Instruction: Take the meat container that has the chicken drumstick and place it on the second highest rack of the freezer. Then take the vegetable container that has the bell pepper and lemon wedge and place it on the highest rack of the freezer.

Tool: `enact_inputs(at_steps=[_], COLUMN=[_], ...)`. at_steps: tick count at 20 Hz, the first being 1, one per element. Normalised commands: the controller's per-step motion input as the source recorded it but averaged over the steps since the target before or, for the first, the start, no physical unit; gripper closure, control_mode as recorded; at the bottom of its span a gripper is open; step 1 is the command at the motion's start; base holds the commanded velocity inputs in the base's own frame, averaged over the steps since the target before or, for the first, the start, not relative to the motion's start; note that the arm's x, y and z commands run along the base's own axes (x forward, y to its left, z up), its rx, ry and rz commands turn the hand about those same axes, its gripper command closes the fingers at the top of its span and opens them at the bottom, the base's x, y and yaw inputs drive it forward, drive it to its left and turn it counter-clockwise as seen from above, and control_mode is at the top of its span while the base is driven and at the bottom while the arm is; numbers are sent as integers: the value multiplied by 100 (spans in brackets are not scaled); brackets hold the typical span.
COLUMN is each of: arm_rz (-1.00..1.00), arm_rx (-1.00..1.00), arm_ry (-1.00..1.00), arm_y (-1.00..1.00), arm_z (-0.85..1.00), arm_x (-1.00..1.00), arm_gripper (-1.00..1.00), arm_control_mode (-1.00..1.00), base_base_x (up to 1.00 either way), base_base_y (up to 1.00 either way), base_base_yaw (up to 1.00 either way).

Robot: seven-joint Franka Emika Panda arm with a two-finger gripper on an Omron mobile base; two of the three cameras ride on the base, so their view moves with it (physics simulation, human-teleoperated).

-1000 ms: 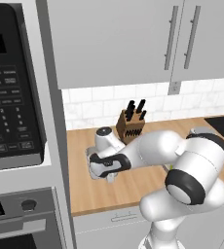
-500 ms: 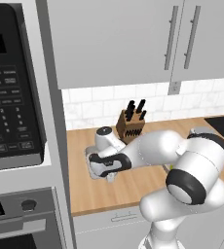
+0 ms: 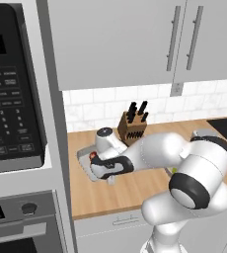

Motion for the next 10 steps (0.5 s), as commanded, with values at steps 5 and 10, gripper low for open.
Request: enact_inputs(at_steps=[5,10], arm_rz=[4,-1], arm_rx=[1,2], arm_ry=[-8,0], arm_y=[-28,-45], arm_z=[89,100], arm_x=[-17,-3], arm_gripper=[100,100], arm_control_mode=[-100,-100], base_base_x=[0,0], base_base_y=[0,0], base_base_yaw=[0,0])
